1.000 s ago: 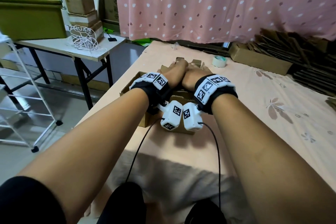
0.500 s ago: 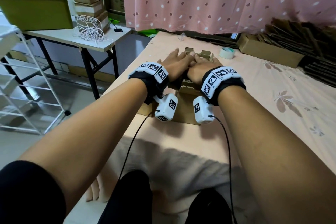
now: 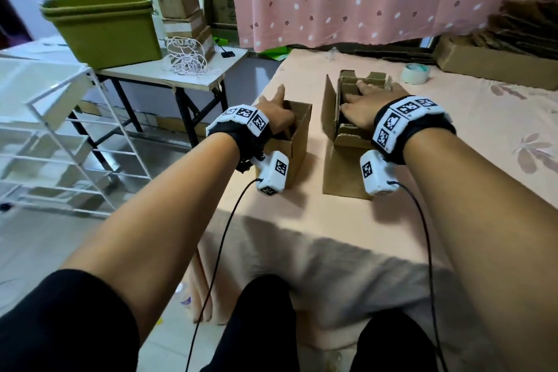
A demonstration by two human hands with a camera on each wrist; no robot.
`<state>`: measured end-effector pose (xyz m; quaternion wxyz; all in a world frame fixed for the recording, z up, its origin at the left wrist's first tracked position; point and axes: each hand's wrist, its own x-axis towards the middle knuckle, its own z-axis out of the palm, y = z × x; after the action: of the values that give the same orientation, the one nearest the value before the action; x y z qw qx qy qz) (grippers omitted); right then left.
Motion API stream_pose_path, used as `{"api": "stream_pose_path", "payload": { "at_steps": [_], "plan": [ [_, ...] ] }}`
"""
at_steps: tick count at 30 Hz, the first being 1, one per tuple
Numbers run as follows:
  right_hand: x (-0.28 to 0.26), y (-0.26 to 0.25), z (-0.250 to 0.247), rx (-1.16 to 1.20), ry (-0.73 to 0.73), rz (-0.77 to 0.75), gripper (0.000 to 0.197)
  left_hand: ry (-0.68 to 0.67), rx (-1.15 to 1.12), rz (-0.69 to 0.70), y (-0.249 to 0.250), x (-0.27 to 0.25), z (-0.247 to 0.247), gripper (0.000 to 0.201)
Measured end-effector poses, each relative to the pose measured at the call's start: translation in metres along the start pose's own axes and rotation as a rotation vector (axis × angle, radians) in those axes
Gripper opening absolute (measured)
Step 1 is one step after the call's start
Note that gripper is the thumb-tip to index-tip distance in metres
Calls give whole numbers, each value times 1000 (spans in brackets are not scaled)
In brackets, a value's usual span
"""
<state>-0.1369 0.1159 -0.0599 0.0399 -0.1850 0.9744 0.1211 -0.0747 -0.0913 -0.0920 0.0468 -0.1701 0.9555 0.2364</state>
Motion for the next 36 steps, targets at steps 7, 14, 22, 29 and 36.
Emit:
{"api": "stream_pose_path", "payload": {
  "at_steps": [7,14,22,29,36],
  "plan": [
    [-7,1,-2,28,-6,-8,62,102,157,-6,3,0,-5,26],
    [-6,1,0,64,3,-14,64,223,157,64,18,0,-33,31],
    [1,4,1,81,2,-58,68,399,-35,197,59,-25,-72,36],
    [-18,6,-10,238,301,-75,48,496,-127,275,88,-36,-104,36],
    [-33,13,-39,622,518,-31,39,502,-141,380,125,-56,-117,36]
  ]
}}
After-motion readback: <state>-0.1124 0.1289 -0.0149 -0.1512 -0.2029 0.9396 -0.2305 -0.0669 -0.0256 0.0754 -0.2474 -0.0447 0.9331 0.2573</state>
